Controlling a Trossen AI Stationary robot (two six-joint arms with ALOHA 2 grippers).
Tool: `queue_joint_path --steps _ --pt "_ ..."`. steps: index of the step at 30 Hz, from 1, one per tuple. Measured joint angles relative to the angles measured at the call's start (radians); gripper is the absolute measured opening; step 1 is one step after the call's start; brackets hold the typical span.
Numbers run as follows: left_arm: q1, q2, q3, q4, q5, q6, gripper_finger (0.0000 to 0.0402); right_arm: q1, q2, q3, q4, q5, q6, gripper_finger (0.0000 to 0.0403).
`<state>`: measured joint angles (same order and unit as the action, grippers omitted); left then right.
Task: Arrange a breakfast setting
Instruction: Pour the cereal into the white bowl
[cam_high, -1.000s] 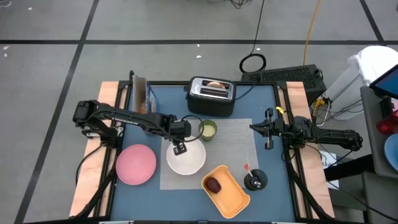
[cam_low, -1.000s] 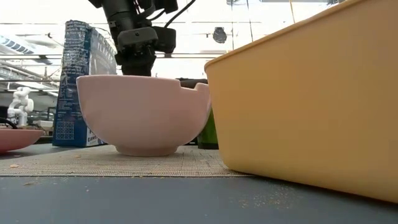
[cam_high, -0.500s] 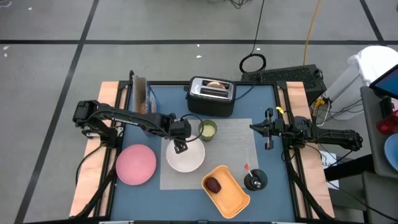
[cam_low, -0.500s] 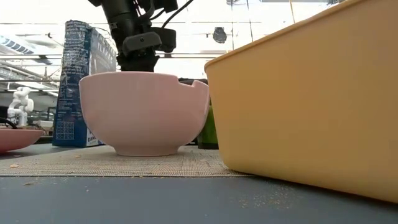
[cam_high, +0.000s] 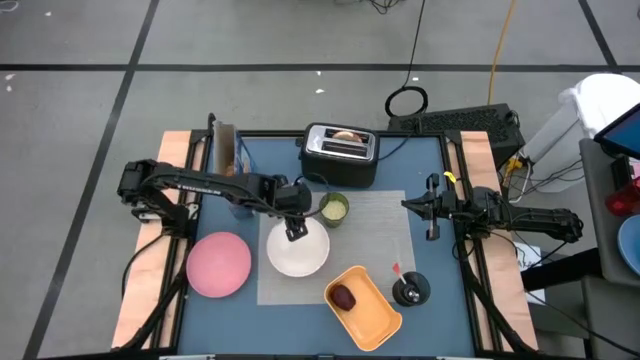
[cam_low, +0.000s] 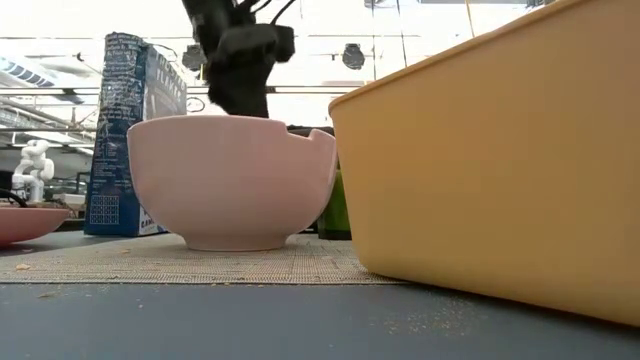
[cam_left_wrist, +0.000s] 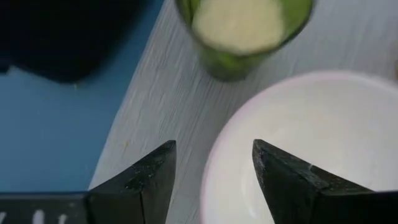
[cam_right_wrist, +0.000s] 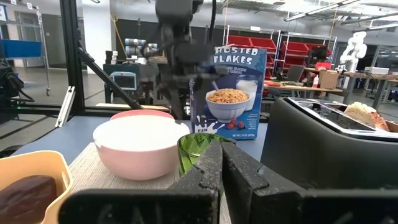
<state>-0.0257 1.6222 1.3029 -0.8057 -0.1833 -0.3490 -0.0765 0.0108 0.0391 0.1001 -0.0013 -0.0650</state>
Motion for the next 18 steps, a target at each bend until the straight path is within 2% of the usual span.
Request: queue_joint_path --steps 6,12,18 --pt "-0.011 0.0 0.203 -0.189 -0.001 -0.014 0.0218 0.0 0.0 0.0 0.0 0.0 0.0 0.0002" --pt "-0.049 0.0 0.38 -0.392 -0.047 -0.094 0.0218 0.0 0.0 0.0 0.0 0.0 0.0 0.0002" --pt "-0.09 0.0 0.502 -0.645 -0.089 -0.22 0.0218 0.0 0.0 0.0 0.0 0.0 0.0 0.0002"
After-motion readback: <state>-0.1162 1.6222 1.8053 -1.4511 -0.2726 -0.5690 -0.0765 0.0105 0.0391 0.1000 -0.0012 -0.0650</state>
